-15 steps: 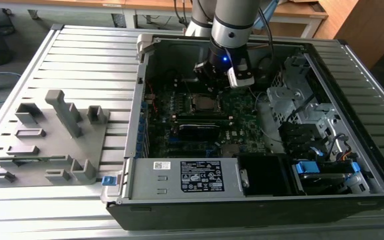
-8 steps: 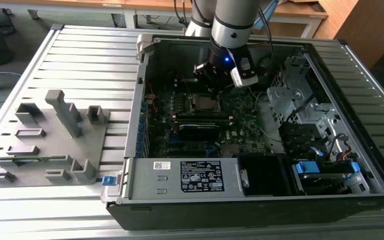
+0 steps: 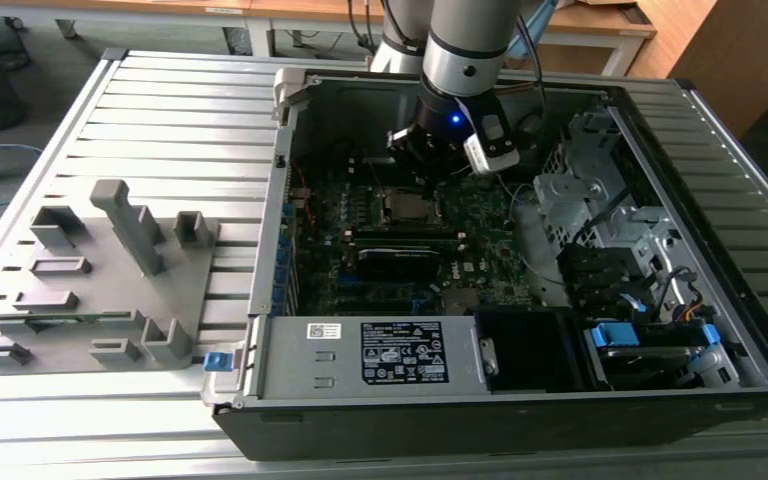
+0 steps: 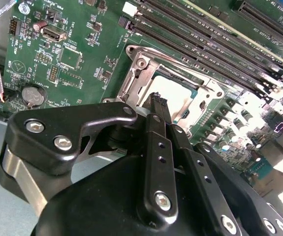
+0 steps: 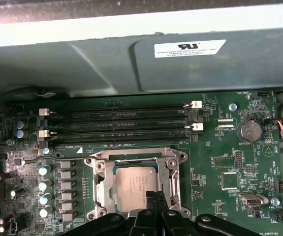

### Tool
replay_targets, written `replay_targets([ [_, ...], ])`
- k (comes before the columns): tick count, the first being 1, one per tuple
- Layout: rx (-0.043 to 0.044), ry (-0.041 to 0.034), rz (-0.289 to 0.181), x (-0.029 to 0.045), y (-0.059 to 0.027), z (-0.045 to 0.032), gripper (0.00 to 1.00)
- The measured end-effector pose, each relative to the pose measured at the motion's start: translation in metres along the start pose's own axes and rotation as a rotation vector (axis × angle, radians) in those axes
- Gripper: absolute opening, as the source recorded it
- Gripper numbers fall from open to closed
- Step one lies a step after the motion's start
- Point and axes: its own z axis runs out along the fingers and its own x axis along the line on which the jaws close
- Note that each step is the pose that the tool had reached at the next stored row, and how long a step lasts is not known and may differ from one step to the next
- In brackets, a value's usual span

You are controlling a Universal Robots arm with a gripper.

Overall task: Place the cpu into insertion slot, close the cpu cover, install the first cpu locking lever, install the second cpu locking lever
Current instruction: 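Close the cpu cover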

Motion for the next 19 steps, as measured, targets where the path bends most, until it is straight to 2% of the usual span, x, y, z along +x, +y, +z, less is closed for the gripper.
replay_targets([
  [13,-0.001,0.0004,-0.01,0.0,0.0,0.0,0.1],
  [16,-0.003,0.0006,-0.023,0.0,0.0,0.0,0.1],
  [19,-0.0086,-0.0008,-0.041,0.0,0.0,0.0,0.1],
])
